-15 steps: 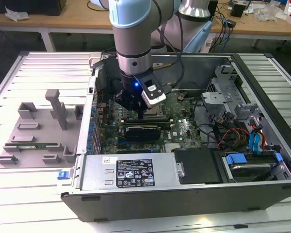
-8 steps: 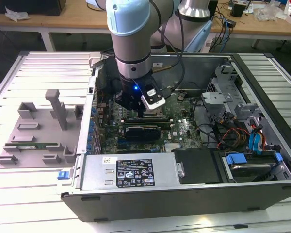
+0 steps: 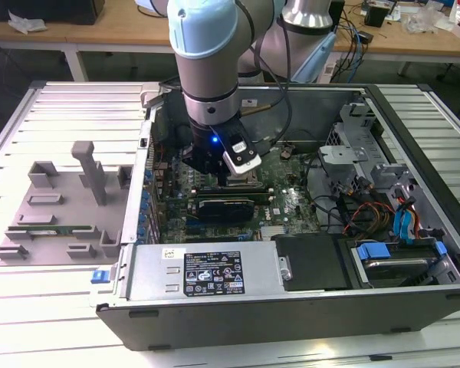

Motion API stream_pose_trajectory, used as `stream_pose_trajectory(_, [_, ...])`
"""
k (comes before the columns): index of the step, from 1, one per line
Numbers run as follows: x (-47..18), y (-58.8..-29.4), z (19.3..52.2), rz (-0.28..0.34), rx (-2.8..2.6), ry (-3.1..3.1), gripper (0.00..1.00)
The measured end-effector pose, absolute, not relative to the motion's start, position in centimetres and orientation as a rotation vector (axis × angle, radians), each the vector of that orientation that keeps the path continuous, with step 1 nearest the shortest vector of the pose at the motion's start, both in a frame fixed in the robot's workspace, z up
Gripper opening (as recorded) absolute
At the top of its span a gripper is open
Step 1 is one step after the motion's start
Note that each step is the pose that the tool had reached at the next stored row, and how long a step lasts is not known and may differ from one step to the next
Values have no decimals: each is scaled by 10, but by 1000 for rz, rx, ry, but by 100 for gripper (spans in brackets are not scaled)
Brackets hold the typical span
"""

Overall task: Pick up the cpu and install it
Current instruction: 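Install the second cpu locking lever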

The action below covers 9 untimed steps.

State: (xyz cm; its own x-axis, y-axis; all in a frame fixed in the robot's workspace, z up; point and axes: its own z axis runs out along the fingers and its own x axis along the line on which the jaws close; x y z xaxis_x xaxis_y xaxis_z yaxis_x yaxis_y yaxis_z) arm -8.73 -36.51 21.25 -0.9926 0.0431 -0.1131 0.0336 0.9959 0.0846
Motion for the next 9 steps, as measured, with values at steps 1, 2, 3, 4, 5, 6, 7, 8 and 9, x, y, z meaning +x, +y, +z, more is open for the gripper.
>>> stream_pose_trajectory(1, [-87, -365, 212, 126, 58, 3023, 11])
stream_pose_trajectory(2, [-88, -366, 212, 128, 58, 3023, 11])
stream_pose_trajectory(3, [-88, -368, 212, 129, 58, 3023, 11])
stream_pose_trajectory(4, [-88, -369, 212, 130, 58, 3023, 11])
stream_pose_trajectory(5, [-88, -369, 212, 130, 58, 3023, 11])
stream_pose_trajectory(6, [-88, -371, 212, 130, 58, 3023, 11])
stream_pose_trajectory(7, [-88, -373, 212, 130, 58, 3023, 11])
stream_pose_trajectory(8, [-88, -374, 212, 130, 58, 3023, 11])
stream_pose_trajectory(9, [-88, -374, 212, 130, 58, 3023, 11])
